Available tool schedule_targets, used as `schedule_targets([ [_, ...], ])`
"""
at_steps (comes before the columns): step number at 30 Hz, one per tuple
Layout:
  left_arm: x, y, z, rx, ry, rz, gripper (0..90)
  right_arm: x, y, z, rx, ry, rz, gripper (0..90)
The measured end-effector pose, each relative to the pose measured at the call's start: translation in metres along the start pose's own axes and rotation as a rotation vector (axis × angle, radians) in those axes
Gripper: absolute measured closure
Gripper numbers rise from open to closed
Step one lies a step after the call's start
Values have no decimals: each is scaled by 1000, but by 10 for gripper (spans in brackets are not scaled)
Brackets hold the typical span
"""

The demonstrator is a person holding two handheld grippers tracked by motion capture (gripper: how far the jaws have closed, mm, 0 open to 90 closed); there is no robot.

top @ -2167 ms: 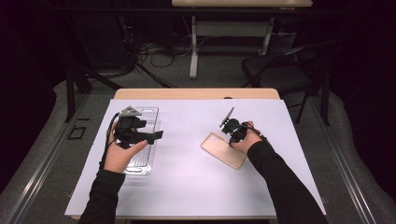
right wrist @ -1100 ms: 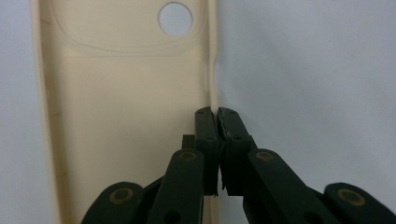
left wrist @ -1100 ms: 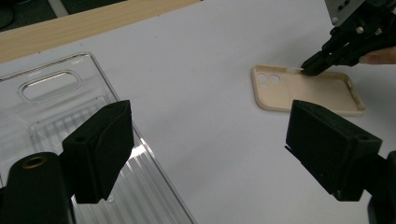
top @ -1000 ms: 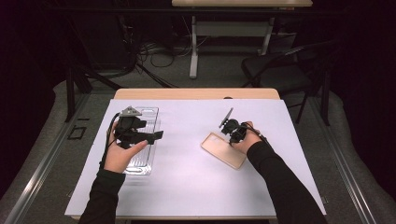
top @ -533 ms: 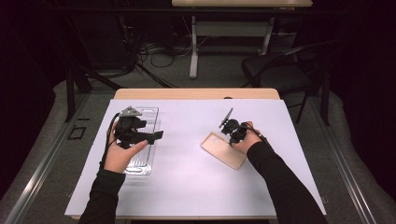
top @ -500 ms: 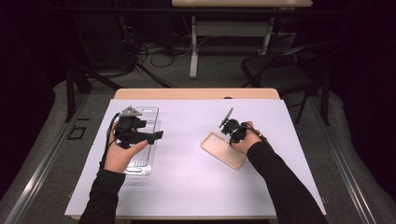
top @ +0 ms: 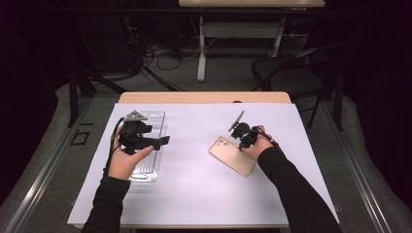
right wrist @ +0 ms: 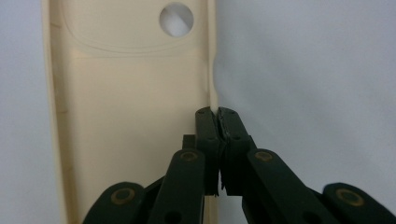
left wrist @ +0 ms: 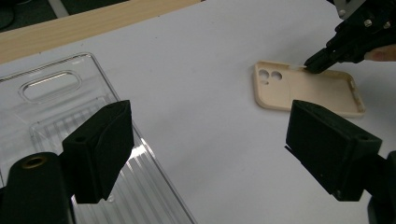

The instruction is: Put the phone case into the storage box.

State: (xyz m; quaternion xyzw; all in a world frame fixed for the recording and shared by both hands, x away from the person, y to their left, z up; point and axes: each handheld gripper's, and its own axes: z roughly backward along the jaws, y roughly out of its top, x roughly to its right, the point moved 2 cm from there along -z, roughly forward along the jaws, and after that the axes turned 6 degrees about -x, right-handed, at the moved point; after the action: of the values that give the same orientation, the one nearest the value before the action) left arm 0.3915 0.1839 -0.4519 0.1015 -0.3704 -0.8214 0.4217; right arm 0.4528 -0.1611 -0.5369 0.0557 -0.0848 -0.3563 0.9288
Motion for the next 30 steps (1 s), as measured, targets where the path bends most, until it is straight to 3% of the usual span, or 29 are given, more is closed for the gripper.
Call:
schedule_targets([
  [20, 2, 0, -2, -3, -3, 0, 152, -6, -9, 19, 112, -1, -56, 883],
  [28, 5, 1, -3, -7, -12, -5, 152, -10, -17, 29, 180, 1, -96, 883],
  [30, 6, 1, -4, -7, -15, -8, 152, -10, -18, 30, 218, 4, -103, 883],
])
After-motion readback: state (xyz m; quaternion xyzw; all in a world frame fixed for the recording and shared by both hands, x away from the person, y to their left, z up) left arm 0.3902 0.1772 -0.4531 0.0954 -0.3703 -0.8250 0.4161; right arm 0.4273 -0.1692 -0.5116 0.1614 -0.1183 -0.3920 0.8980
